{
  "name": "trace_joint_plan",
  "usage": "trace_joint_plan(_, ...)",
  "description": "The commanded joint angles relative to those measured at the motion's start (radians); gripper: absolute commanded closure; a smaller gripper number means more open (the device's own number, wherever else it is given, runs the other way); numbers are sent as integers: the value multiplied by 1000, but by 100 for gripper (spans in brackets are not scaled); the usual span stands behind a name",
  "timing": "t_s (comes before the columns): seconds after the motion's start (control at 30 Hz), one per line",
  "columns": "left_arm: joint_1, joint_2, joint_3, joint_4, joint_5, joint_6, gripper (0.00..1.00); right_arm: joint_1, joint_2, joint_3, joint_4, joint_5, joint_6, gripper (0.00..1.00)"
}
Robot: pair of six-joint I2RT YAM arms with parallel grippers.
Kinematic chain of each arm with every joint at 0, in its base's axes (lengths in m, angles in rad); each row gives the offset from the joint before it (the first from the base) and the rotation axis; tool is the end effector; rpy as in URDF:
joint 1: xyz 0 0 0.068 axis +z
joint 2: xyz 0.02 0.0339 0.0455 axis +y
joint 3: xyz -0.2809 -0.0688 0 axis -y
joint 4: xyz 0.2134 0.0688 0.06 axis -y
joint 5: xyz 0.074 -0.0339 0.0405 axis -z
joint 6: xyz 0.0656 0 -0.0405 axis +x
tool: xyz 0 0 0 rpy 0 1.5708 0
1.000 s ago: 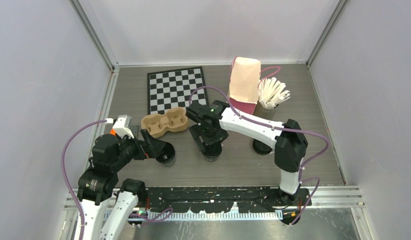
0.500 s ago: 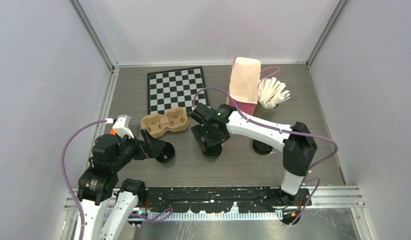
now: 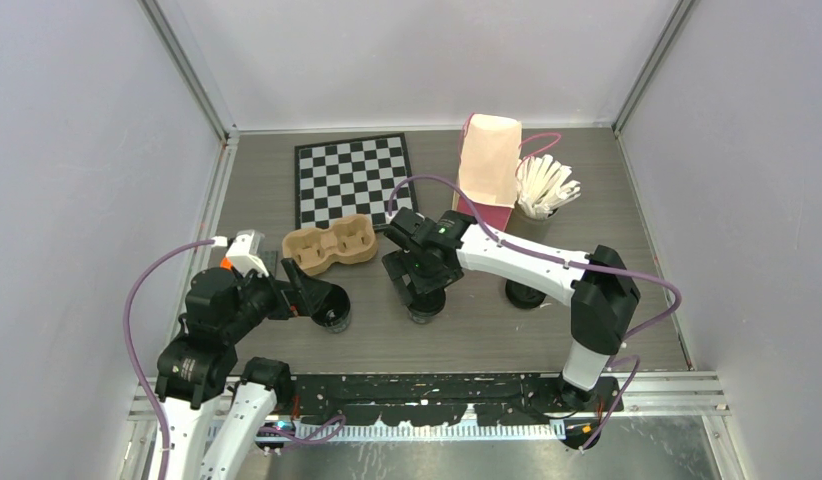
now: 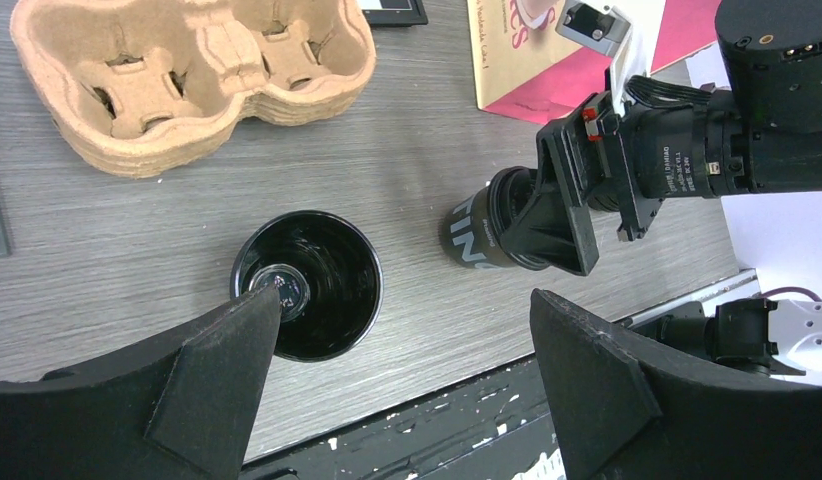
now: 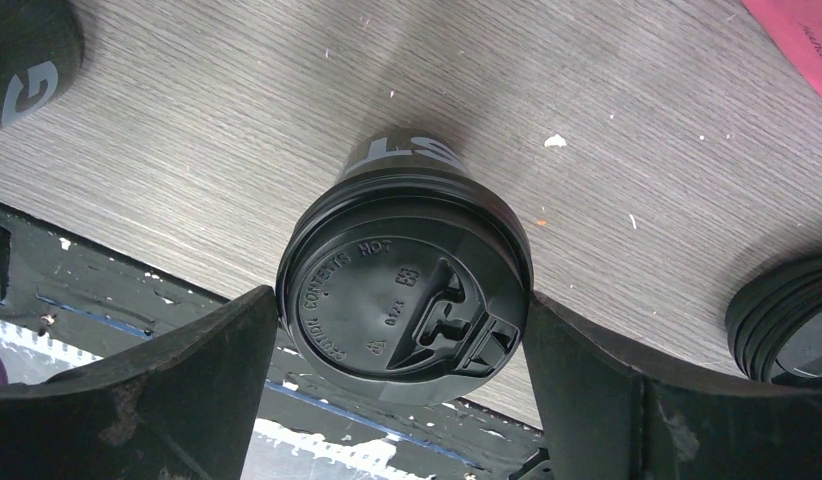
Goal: Pack the takeout coffee
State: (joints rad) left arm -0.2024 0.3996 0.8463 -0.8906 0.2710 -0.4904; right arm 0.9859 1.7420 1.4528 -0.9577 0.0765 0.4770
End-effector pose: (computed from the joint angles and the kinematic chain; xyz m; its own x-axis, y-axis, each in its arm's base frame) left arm 0.0471 -0.0276 0.3102 -0.5739 -0.3455 -0.7425 0.1816 0.8304 -0.5267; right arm 0.1885 0.2756 0.2548 -0.8405 -0.4401 -0.3160 -0.4863 0.8700 0.0818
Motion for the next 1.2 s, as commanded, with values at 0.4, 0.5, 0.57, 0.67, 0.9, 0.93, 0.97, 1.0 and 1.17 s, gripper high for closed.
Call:
trace_joint_plan(0.4,4,61,4,27,8,-9,4,4,-76,29,-17,-18,-23,5)
trace_joint_plan(0.5,4,62,5,27,7,-10,4,4,-77,30,-19,-16,-25,5)
trace_joint_plan(0.57,4,64,5,27,7,-11,4,4,-81,33,-24,-14,-24,5)
trace_joint_plan(0.67,4,68,5,27,7,-12,4,5,-104,38,-27,-18,-18,5)
trace_joint_plan(0.9,4,116,10,56,86,-9,11,4,-219,7,-2,-24,42,6)
trace_joint_plan(0.93,4,131,11,66,113,-12,13,3,-238,-11,9,-17,58,7)
trace_joint_plan(0.97,4,148,10,78,150,-21,15,3,-257,-30,21,-9,76,8)
trace_joint_plan(1.0,3,168,8,92,183,-34,17,3,-279,-59,43,1,94,11)
trace_joint_plan(1.17,-3,266,13,137,262,-63,25,-3,-393,-235,179,50,166,23)
